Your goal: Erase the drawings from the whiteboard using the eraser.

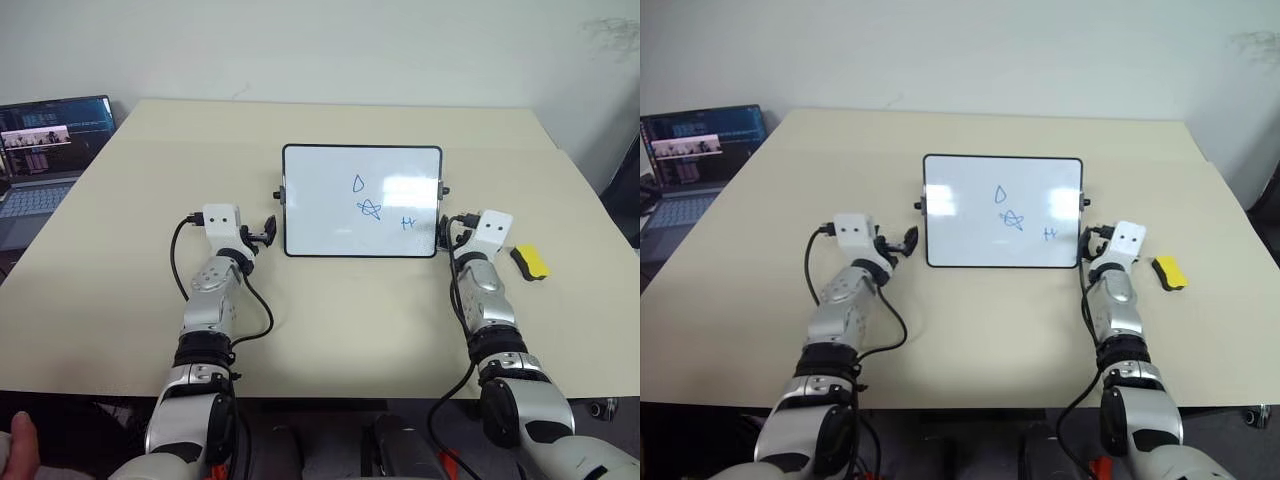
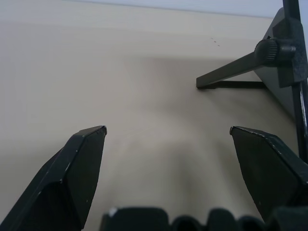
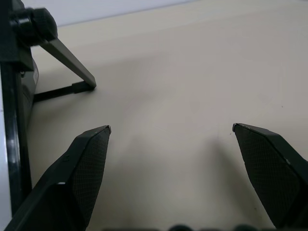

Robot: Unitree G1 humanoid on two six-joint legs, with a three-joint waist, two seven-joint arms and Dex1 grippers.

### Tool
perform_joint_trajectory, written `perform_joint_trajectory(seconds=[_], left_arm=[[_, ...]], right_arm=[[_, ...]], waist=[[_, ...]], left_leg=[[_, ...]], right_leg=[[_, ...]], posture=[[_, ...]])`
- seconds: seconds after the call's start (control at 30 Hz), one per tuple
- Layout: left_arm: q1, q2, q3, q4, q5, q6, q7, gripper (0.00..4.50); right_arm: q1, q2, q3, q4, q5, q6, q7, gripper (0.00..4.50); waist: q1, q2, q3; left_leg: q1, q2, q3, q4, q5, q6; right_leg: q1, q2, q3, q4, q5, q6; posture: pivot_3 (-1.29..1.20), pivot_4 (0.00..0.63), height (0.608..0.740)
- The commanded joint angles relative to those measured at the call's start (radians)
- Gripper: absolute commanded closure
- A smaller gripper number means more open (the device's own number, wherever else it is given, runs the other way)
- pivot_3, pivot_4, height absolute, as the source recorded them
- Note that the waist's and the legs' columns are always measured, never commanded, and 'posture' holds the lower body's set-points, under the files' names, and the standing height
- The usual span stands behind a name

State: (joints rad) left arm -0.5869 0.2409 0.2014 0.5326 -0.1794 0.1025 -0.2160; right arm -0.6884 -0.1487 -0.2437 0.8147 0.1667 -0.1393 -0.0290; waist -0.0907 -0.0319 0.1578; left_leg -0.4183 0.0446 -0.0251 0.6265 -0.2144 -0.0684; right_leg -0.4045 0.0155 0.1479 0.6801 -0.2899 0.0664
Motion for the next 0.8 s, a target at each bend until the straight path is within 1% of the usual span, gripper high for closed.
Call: perform_joint_trajectory(seconds=[0.03,0.17,0.47,0.6,0.8], left_arm=[[-0.006,0.005,-0.002,-0.061,-0.005,0.010,-0.001,0.00],[-0.006,-0.005,-0.005,-0.046,0.002,0.015,0.013,0.00],[-0.010,-0.034,-0.013,-0.013,0.007,-0.002,0.004,0.00],[-0.007,-0.036,-0.022,-0.049,0.004,0.011,-0.007,0.00],[-0.004,-0.046,-0.029,-0.039,0.010,-0.005,0.008,0.00]], right_arm=[[-0.049,0.008,0.006,0.019,-0.008,-0.031,0.001,0.03],[-0.050,0.005,0.002,0.034,-0.006,-0.037,0.000,0.03],[-0.018,-0.038,-0.005,-0.019,-0.001,-0.009,0.018,0.03],[0.000,-0.039,0.000,-0.088,0.005,0.025,0.020,0.03],[0.034,-0.044,-0.003,-0.156,0.004,0.063,0.018,0.03]], waist=[[-0.001,0.000,0.000],[-0.005,0.000,0.000],[-0.005,0.000,0.000],[0.000,0.000,0.000],[0.004,0.000,0.000]], left_leg=[[0.000,0.000,0.000,0.000,0.000,0.000],[0.001,0.000,0.000,0.001,0.000,0.000],[0.001,0.000,0.000,0.001,0.000,0.000],[0.000,0.000,0.000,0.001,0.000,0.000],[0.000,0.000,-0.001,0.001,0.000,0.000]], right_leg=[[0.000,0.000,0.000,0.000,0.000,0.000],[0.000,0.000,0.000,0.001,0.000,0.000],[0.000,0.000,0.000,0.001,0.000,0.000],[0.000,0.000,0.000,0.001,0.000,0.000],[0.001,0.000,0.000,0.001,0.000,0.000]], posture=[[0.00,0.150,0.740],[0.00,0.150,0.740],[0.00,0.150,0.740],[0.00,0.150,0.740],[0.00,0.150,0.740]])
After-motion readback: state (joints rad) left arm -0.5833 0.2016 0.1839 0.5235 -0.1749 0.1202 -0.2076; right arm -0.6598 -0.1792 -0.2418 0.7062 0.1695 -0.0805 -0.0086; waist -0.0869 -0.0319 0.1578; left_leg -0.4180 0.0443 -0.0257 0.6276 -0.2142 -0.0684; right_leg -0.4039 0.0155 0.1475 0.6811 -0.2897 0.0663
